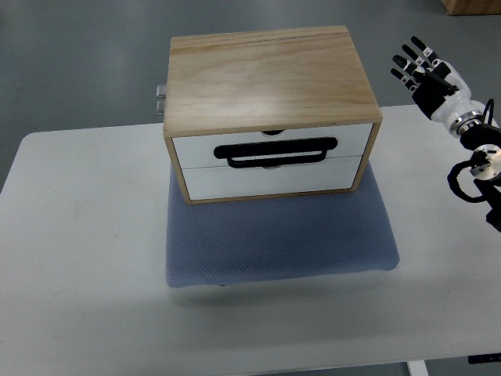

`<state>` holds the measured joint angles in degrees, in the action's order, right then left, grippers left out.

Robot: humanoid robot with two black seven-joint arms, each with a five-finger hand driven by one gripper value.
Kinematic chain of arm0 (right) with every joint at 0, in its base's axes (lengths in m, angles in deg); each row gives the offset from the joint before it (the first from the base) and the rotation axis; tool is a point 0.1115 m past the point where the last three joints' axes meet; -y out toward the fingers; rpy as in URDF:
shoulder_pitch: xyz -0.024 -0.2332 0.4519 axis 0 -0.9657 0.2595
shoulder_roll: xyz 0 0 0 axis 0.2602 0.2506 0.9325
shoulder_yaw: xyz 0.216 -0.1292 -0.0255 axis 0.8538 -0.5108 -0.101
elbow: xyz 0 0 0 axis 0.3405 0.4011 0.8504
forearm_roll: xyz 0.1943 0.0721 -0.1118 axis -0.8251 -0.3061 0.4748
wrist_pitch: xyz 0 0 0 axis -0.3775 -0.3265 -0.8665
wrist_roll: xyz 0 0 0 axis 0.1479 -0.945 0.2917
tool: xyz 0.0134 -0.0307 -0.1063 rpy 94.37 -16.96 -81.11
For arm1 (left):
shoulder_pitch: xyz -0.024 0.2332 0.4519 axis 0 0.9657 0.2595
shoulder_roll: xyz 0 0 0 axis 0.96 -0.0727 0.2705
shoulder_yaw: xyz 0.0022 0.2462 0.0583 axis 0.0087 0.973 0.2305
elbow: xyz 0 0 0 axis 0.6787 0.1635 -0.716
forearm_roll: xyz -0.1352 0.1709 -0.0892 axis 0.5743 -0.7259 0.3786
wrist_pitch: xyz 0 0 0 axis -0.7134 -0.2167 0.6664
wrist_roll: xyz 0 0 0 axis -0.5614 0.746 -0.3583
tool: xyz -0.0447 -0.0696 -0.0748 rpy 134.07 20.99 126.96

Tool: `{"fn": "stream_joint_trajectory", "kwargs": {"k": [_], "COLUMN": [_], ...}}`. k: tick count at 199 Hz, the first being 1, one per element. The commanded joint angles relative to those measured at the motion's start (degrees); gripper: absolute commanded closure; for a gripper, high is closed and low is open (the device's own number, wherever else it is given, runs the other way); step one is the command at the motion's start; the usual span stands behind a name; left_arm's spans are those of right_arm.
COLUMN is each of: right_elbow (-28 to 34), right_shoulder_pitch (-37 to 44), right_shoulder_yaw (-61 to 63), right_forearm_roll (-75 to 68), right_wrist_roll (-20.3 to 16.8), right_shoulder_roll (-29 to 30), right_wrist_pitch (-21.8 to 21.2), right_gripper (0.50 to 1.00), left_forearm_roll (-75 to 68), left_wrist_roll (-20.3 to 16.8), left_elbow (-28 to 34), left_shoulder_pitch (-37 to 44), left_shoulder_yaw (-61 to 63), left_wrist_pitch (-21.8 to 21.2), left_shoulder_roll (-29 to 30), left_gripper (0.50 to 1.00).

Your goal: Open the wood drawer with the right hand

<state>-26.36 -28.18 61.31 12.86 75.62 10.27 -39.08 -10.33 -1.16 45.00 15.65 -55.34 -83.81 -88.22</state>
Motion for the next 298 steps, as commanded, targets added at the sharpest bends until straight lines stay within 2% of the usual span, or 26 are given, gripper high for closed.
{"fn": "stream_joint_trajectory", "kwargs": {"k": [1,84,129,183,216,261,298], "right_elbow": [0.0,0.1,0.2,0.5,3.7,10.1,15.7], "right_shoulder_pitch": [0.0,2.1,4.8,6.4,7.0,12.0,19.5], "right_shoulder_yaw": [0.0,-1.2,-1.6,-1.5,-3.4,-13.7,-25.4], "right_forearm_roll": [0.0,0.0,0.6,0.9,0.9,0.4,0.4], "right_wrist_roll": [0.1,0.0,-0.5,-0.8,-0.8,-0.2,-0.1], "right_shoulder_roll": [-0.1,-3.4,-6.3,-7.0,-9.5,-15.1,-19.3], "right_wrist_pitch": [-0.1,-0.4,-4.6,-4.9,-4.7,-5.1,-11.0], "right_gripper": [0.554,0.556,0.556,0.556,0.556,0.556,0.556], "left_forearm_roll": [0.0,0.0,0.0,0.0,0.0,0.0,0.0], "left_wrist_roll": [0.0,0.0,0.0,0.0,0.0,0.0,0.0], "left_elbow": [0.0,0.0,0.0,0.0,0.0,0.0,0.0], "left_shoulder_pitch": [0.0,0.0,0.0,0.0,0.0,0.0,0.0], "left_shoulder_yaw": [0.0,0.0,0.0,0.0,0.0,0.0,0.0], "left_wrist_pitch": [0.0,0.0,0.0,0.0,0.0,0.0,0.0], "left_shoulder_roll": [0.0,0.0,0.0,0.0,0.0,0.0,0.0], "left_gripper": [0.500,0.500,0.500,0.500,0.500,0.500,0.500]}}
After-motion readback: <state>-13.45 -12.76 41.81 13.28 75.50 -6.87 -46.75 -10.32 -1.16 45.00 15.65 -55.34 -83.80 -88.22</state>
